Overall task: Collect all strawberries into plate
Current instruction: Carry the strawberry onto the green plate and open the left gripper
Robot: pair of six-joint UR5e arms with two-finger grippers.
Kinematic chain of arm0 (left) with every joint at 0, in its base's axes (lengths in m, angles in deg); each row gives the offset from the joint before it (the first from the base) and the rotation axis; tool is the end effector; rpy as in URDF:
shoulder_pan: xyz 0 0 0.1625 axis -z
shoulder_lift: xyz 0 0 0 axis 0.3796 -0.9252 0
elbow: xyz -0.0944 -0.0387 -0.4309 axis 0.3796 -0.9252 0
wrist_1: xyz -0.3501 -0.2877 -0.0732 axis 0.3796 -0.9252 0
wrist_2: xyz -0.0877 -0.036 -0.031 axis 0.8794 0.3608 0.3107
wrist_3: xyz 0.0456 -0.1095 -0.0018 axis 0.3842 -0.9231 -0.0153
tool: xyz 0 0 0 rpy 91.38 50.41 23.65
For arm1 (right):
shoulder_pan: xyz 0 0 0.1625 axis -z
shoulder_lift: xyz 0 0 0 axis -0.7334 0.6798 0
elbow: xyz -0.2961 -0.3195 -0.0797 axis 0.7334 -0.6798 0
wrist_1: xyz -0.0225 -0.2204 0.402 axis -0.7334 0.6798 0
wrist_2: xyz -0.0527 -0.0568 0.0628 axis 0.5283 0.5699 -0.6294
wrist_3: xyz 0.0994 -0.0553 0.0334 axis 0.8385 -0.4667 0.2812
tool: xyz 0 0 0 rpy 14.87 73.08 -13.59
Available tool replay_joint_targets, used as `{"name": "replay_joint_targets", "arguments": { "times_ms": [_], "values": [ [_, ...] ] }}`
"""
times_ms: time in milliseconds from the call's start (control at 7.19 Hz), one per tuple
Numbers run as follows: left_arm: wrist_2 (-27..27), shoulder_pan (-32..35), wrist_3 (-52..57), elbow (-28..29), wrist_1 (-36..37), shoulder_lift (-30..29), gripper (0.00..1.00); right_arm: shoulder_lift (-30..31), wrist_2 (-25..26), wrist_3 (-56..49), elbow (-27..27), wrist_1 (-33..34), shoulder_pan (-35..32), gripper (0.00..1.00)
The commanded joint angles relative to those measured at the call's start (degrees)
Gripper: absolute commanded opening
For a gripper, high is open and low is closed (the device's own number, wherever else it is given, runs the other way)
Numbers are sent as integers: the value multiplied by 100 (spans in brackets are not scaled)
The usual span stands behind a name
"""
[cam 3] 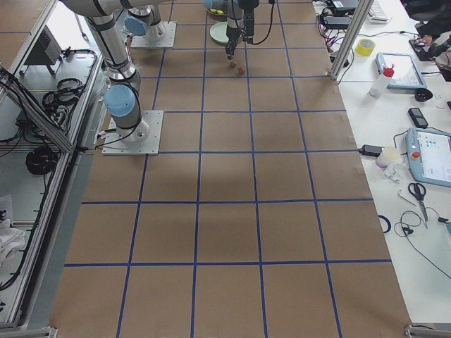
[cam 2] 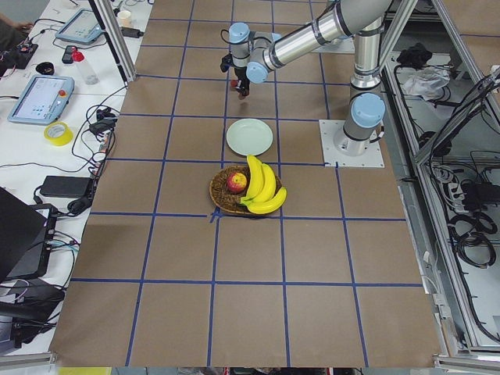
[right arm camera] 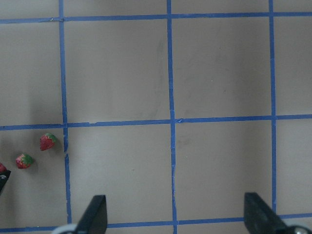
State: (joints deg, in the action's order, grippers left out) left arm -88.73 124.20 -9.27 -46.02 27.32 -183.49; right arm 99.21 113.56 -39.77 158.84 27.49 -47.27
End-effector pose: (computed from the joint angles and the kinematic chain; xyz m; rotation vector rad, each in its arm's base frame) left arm -0.2494 -0.5156 0.1792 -0.6454 -3.0333 -0.1103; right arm 0.1714 -0.5468 0.5502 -0.0374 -3.1054 0.1912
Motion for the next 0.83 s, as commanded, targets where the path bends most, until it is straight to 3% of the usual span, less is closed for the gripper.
{"name": "replay_joint_targets", "arguments": {
  "times_ms": [0, 695],
  "values": [
    [-666, -282, 1032, 0, -452, 186, 0, 62, 3, 4, 29, 10, -4, 100],
    [-931, -1978, 3047, -107, -681, 318, 0, 80, 12, 13, 56, 28, 5, 100]
  ]
}}
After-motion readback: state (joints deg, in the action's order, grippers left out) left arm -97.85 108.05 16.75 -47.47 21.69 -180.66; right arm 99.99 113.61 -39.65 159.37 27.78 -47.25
